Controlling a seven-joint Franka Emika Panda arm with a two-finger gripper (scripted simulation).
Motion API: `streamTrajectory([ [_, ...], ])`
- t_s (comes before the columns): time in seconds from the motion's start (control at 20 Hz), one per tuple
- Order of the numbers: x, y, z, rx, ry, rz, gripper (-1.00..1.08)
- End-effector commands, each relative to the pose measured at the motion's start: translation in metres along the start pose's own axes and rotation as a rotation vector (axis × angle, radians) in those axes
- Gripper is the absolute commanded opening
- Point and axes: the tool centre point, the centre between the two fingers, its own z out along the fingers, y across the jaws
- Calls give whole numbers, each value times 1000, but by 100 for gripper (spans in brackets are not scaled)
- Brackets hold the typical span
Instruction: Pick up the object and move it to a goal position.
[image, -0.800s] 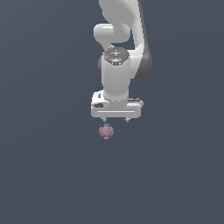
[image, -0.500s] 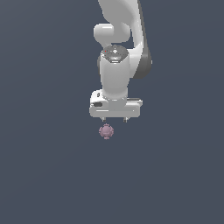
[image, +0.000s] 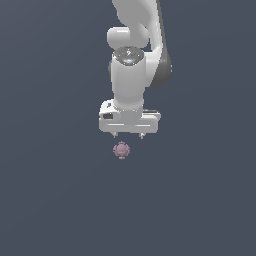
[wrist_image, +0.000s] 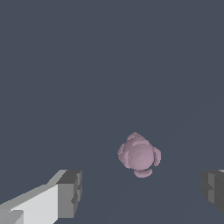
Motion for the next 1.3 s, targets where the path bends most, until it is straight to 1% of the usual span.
streamTrajectory([
  [0.0, -1, 0, 2, 1, -2, 12, 100],
  [0.25, -3, 3, 11, 2, -8, 69, 100],
  [0.45, -6, 6, 24, 3, -16, 143, 100],
  [0.65, -10, 10, 40, 2, -27, 244, 100],
  [1.0, -21, 21, 73, -6, -48, 457, 100],
  [1.25, -27, 27, 90, -14, -58, 574, 100],
])
